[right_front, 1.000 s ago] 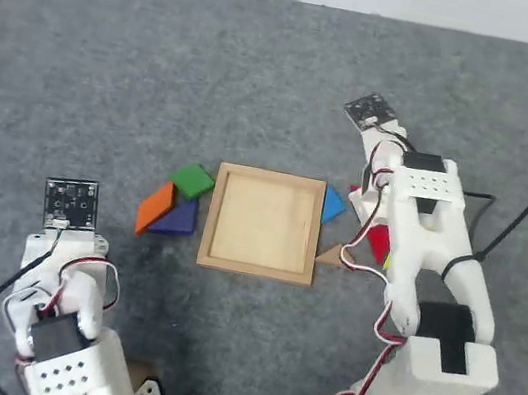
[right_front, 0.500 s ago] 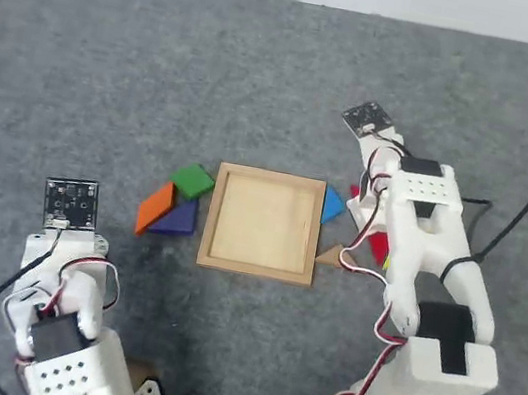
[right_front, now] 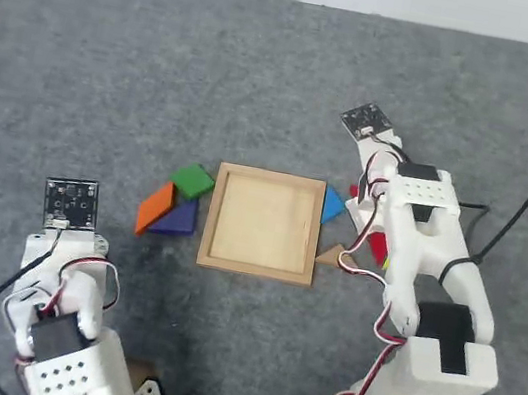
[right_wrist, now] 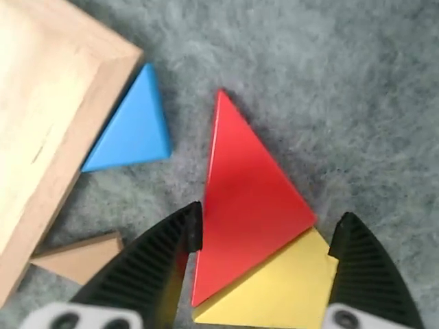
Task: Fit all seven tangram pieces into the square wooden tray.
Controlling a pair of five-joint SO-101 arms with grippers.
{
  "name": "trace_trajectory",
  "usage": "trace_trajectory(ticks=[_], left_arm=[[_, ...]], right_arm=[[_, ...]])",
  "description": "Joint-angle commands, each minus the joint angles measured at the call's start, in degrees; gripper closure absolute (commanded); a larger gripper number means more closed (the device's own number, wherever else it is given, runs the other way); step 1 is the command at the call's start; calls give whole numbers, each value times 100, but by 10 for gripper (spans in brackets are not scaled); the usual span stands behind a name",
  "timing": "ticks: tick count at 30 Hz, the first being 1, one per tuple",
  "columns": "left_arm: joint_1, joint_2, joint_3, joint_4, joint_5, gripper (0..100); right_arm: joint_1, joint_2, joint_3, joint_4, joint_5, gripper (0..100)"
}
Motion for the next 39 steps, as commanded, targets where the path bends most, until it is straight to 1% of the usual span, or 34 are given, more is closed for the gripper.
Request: trace_trajectory(ticks=[1, 4, 8, 14, 17, 22, 34, 36, 39], left_arm=[[0, -88, -48, 18, -62, 985], [0, -88, -48, 18, -62, 985], [0, -88, -48, 18, -62, 985], [0, -88, -48, 18, -62, 985], [0, -88, -48, 18, -62, 985], [0, -88, -48, 18, -62, 985], [0, -88, -48, 18, -62, 985], [0, -88, -48, 18, -62, 985], [0, -88, -48, 18, -62, 985]], right_arm=[[136, -57, -26, -154, -53, 696], [330, -57, -70, -180, -53, 696], [338, -40, -114, -171, -53, 696], [40, 505, -193, -110, -44, 696], [13, 593, -440, 268, -202, 696], [-303, 699, -466, 593, -44, 696], [-391, 716, -457, 769, -70, 697], [-382, 716, -457, 769, -79, 732], [-374, 708, -457, 760, -88, 835]])
